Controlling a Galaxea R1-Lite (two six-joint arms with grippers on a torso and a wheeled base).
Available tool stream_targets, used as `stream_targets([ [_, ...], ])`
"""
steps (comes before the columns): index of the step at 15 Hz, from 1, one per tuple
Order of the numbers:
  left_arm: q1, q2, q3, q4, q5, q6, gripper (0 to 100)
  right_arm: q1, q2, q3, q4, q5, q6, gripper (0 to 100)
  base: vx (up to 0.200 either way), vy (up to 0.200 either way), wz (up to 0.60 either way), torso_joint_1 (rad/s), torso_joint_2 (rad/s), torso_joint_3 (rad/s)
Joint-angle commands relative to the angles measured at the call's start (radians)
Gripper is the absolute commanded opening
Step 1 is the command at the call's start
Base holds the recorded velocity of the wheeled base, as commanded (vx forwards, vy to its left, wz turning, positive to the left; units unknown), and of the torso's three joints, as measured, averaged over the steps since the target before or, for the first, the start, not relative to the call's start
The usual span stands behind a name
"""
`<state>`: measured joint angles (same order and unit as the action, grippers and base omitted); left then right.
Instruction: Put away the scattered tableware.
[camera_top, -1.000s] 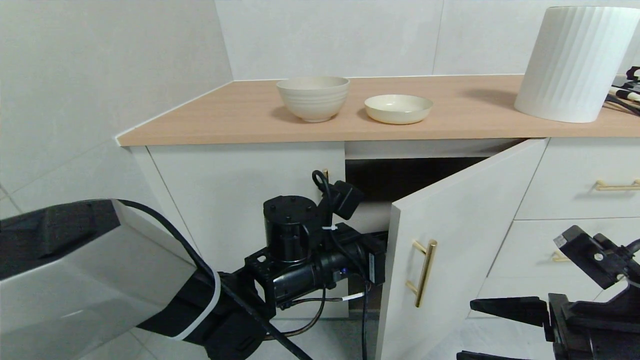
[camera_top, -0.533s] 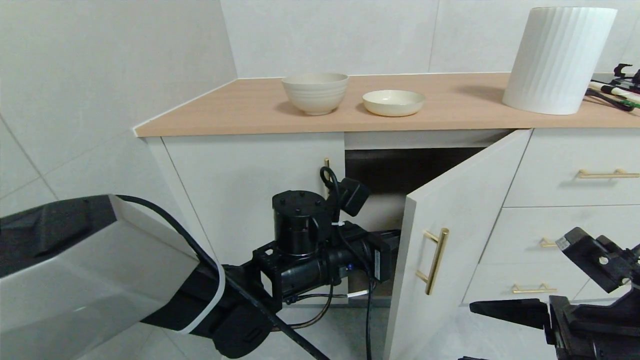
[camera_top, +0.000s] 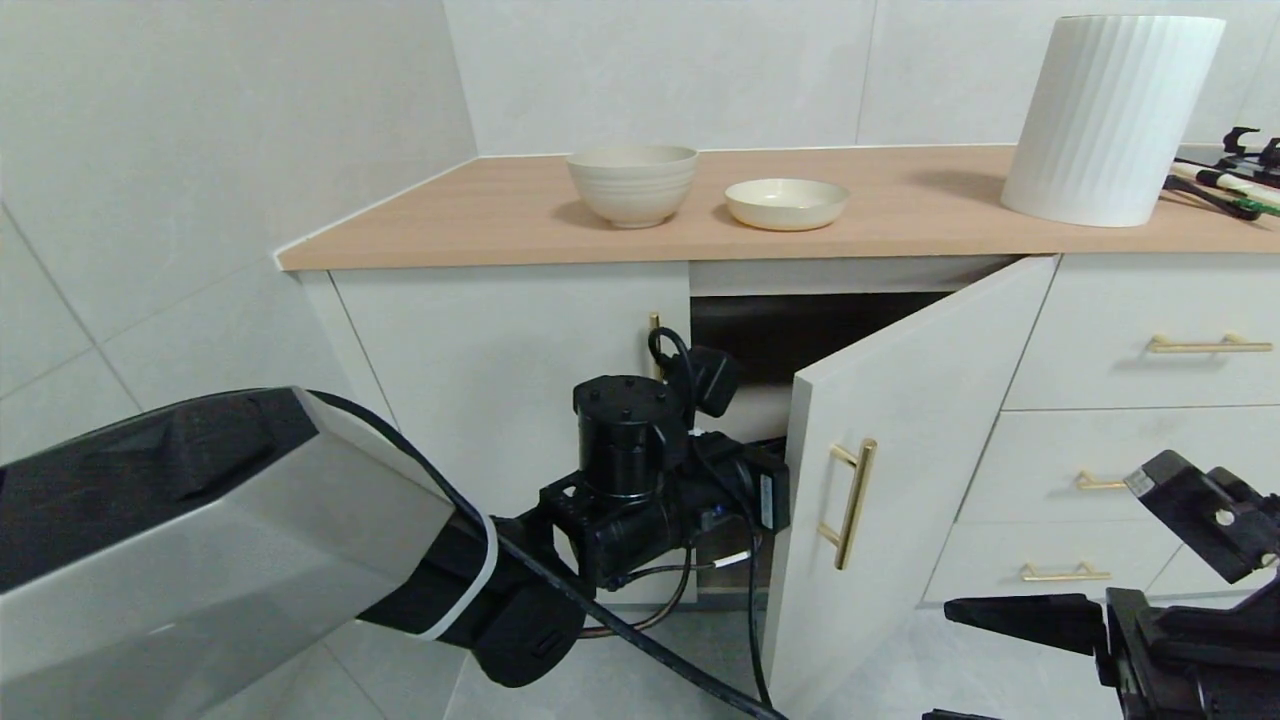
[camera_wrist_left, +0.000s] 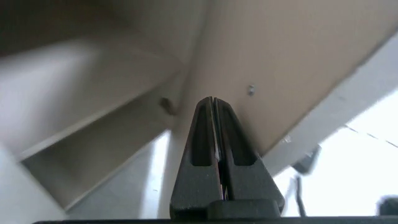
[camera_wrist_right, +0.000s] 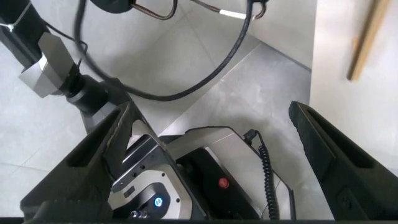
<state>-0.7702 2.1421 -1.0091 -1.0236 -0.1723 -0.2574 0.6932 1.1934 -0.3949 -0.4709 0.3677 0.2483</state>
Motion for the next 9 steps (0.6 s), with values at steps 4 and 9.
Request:
stream_targets([
  [4, -0.112, -0.013, -0.020, -0.004, 0.050, 0.001, 0, 0.032, -0.040, -0.001, 0.000, 0.000, 0.000, 100, 0.000, 0.000, 0.00, 0.000, 0.00, 0.000],
  [9, -0.199, -0.126, 0.109, -0.029, -0.095, -0.083, 0, 0.129, -0.123, 0.011, 0.001, 0.010, -0.001, 100, 0.000, 0.000, 0.00, 0.000, 0.00, 0.000],
])
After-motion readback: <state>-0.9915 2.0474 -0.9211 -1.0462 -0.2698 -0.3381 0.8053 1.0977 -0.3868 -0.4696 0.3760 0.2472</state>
